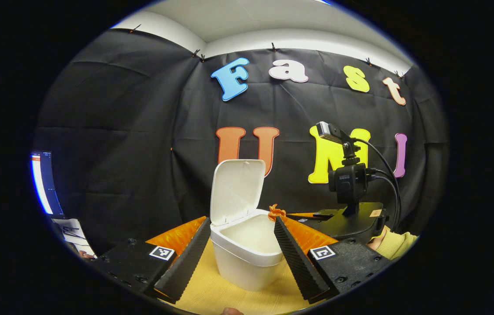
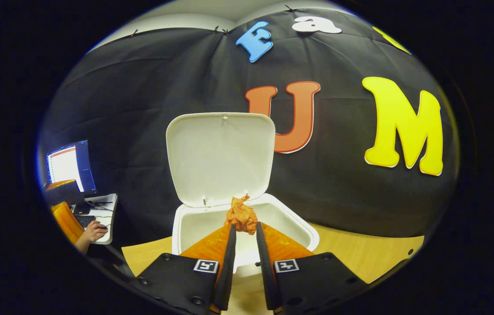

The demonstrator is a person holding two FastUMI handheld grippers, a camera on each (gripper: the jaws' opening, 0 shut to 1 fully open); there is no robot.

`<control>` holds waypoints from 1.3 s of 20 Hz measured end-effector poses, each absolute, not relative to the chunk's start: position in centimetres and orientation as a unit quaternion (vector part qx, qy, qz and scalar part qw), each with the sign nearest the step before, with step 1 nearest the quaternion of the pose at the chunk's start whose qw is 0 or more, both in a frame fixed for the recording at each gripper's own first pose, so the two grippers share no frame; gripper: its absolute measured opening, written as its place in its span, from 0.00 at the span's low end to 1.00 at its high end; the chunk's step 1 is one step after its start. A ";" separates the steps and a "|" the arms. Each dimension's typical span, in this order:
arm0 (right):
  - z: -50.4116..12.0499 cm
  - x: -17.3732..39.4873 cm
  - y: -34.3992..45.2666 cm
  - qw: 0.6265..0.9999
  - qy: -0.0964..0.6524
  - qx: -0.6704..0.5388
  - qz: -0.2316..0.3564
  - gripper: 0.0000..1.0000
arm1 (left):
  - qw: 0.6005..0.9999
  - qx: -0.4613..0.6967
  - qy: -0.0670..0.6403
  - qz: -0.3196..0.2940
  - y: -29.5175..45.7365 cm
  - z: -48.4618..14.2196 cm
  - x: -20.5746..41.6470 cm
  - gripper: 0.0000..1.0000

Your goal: Press the lid of the desktop garbage bin to open it, pick up the crumpled paper on the desktop and throw it into the bin, then pick up the pop can on the desktop and drop it into the bin, and finally close the garbage bin lid.

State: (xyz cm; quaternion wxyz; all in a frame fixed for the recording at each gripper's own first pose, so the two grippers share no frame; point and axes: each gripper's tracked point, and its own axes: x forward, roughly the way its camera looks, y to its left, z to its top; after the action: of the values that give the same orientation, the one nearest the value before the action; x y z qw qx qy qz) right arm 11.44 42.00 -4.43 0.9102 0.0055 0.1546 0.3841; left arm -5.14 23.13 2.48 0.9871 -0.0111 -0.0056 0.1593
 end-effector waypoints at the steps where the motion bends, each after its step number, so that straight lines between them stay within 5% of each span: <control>1: -4.5 11.3 42.2 0.908 0.155 0.006 0.390 0.43 | 0.987 -0.012 -0.006 0.160 23.1 2.4 -5.1 0.96; 2: -4.6 11.3 42.3 0.906 0.157 0.006 0.392 0.56 | 0.987 -0.013 -0.005 0.160 23.1 2.3 -5.0 0.96; 3: -4.7 11.4 42.1 0.907 0.157 0.007 0.390 0.80 | 0.987 -0.014 -0.004 0.160 23.0 2.3 -4.8 0.96; 7: -4.3 11.9 39.9 0.918 0.149 0.010 0.368 0.97 | 0.988 -0.014 -0.003 0.154 22.1 2.0 -4.0 0.96; 26: 0.4 11.7 14.5 0.988 0.066 0.018 0.139 0.96 | 0.997 -0.037 0.043 0.058 10.4 -2.4 3.4 0.96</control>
State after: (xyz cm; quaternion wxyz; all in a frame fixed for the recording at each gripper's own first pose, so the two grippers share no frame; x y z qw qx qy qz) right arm 11.65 14.48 0.44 0.9879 0.0182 0.0664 0.1389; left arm 3.45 10.38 -2.44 0.9967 -0.0371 0.0427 0.0581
